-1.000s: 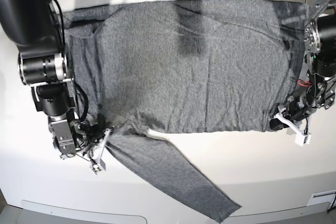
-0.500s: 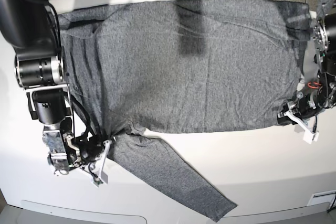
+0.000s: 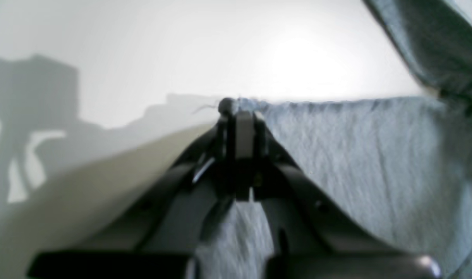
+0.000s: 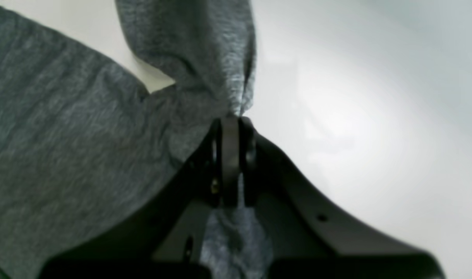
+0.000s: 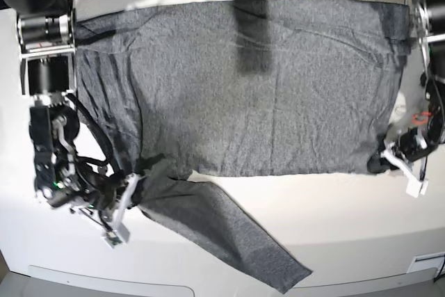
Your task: Fold the T-shirt properly
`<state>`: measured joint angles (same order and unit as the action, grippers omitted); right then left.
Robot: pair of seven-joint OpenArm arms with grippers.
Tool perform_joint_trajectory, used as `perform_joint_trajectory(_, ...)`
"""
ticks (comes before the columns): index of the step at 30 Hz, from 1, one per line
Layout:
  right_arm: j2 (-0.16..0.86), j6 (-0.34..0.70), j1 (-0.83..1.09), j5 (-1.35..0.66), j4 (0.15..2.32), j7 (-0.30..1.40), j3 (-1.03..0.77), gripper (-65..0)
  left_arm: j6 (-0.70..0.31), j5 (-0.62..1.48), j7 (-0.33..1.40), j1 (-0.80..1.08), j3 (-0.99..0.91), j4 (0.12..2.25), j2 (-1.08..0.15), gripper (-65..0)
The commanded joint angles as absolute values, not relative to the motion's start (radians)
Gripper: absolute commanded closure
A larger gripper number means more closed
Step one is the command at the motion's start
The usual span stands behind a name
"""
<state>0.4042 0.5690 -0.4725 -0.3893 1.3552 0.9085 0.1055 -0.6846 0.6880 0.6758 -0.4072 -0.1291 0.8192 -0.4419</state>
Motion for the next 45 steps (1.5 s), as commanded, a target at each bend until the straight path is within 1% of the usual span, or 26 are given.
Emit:
perform_joint_trajectory(1,0.421,0.566,-0.479,-0.41,1.393,0.902,0.068,0.0,-0.698,0.742,0.664,-0.407,-0.136,0.888,-0.473,0.0)
perform_joint_trajectory(5,0.421,0.569,-0.389,-0.456,1.472,0.913,-0.049,0.0,-0.698,0.847,0.654,-0.258,-0.136,1.092,-0.542,0.0)
perform_joint_trajectory(7,0.421,0.57,-0.34,-0.457,1.512,0.929,-0.096,0.0,-0.698,0.866,0.656,-0.195,-0.136,1.178,-0.577,0.0)
perform_joint_trajectory(9,0.421,0.61,-0.287,-0.457,1.557,0.949,-0.137,0.0,-0.698,0.865,0.659,-0.138,-0.137,1.25,-0.598,0.0)
perform_joint_trajectory(10,0.421,0.63,-0.26,-0.458,1.585,0.954,-0.156,0.0,-0.698,0.865,0.659,-0.11,-0.137,1.281,-0.605,0.0)
perform_joint_trajectory(15,0.421,0.632,-0.125,-0.492,1.723,0.965,-0.254,0.0,-0.672,0.865,0.659,0.006,-0.152,1.402,-0.613,0.0)
perform_joint_trajectory(20,0.421,0.633,-0.013,-0.562,1.808,0.996,-0.352,0.0,-0.673,0.866,0.659,0.117,-0.242,1.495,-0.612,0.0)
perform_joint_trajectory(25,0.421,0.642,0.086,-0.562,1.85,0.999,-0.428,0.0,-0.673,0.867,0.658,0.231,-0.361,1.534,-0.607,0.0)
perform_joint_trajectory(29,0.42,0.659,0.157,-0.562,1.864,1.014,-0.467,0.0,-0.673,0.867,0.653,0.288,-0.422,1.534,-0.579,0.0)
perform_joint_trajectory(37,0.415,0.659,0.262,-0.561,1.863,1.012,-0.486,0.0,-0.693,0.862,0.659,0.354,-0.426,1.534,-0.533,0.0)
perform_joint_trajectory(45,0.376,0.659,0.286,-0.553,1.853,1.014,-0.486,0.0,-0.693,0.757,0.659,0.369,-0.426,1.534,-0.5,0.0)
